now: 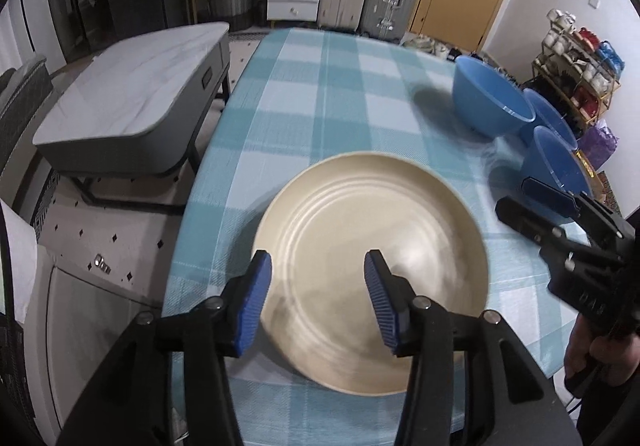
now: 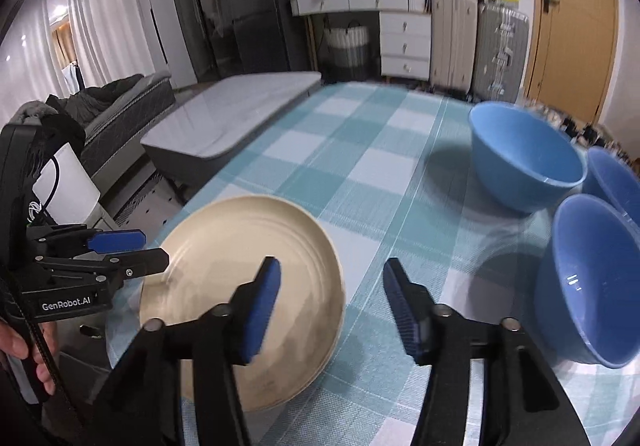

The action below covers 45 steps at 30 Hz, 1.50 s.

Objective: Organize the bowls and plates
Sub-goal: 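Withdraw both tools from the plate stack toward the blue bowls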

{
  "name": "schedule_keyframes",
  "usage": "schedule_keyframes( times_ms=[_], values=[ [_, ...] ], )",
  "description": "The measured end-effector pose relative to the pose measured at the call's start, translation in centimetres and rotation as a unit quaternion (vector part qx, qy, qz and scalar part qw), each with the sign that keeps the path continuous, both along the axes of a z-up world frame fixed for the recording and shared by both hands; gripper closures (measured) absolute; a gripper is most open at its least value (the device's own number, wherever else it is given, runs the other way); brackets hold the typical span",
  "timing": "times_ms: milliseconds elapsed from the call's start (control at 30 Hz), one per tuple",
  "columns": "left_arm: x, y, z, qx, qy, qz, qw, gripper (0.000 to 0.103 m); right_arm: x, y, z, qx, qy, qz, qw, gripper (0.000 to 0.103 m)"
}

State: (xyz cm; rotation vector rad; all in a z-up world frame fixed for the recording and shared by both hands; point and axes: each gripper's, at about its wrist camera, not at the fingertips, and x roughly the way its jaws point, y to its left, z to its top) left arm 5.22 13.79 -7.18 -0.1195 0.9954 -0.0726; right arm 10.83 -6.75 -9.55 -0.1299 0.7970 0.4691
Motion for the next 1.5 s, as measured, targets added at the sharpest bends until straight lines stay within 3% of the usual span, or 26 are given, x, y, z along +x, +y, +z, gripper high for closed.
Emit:
schedule_keyframes(
  times_ms=[133, 333, 400, 433, 467, 700, 1033, 1233, 1500],
  values=[
    [-0.3, -1.4, 1.3, 0.001, -0.019, -0.013, 0.9997, 0.05, -1.1, -1.0, 1.2, 0.01, -0.022, -0.014, 1.0, 0.02],
    [-0.4, -4.4, 3.3, -0.015, -0.055, -0.035, 0.9978, 0.046, -2.4, -4.1, 3.3, 0.058, -0.048, -0.053, 0.996, 0.019],
    [-0.3, -5.5, 3.9, -0.02, -0.067, -0.044, 0.9966, 0.037, -3.0, -5.9, 4.3, 0.072, -0.069, -0.078, 0.992, 0.013],
    [-0.3, -6.2, 4.3, -0.022, -0.075, -0.053, 0.9955, 0.025, -3.2, -6.6, 4.7, 0.076, -0.077, -0.088, 0.99, 0.01],
    [-0.5, -7.0, 4.8, -0.023, -0.094, -0.061, 0.9935, 0.02, -3.7, -7.7, 5.3, 0.081, -0.09, -0.104, 0.987, 0.006],
    [-0.3, -11.0, 6.7, -0.017, -0.157, -0.083, 0.9841, 0.007, -5.1, -12.6, 7.7, 0.08, -0.119, -0.161, 0.976, 0.001],
    [0.2, -15.9, 7.0, -0.006, -0.206, -0.08, 0.9752, 0.006, -7.9, -17.9, 8.8, 0.053, -0.171, -0.211, 0.961, 0.001],
    [-0.7, -16.0, 6.9, -0.02, -0.246, -0.056, 0.9673, 0.006, -9.8, -19.6, 7.5, 0.035, -0.221, -0.221, 0.949, 0.001],
    [0.8, -15.9, 5.2, -0.009, -0.207, -0.029, 0.9779, 0.006, -9.7, -21.0, 5.9, 0.06, -0.208, -0.214, 0.953, 0.001]
  ],
)
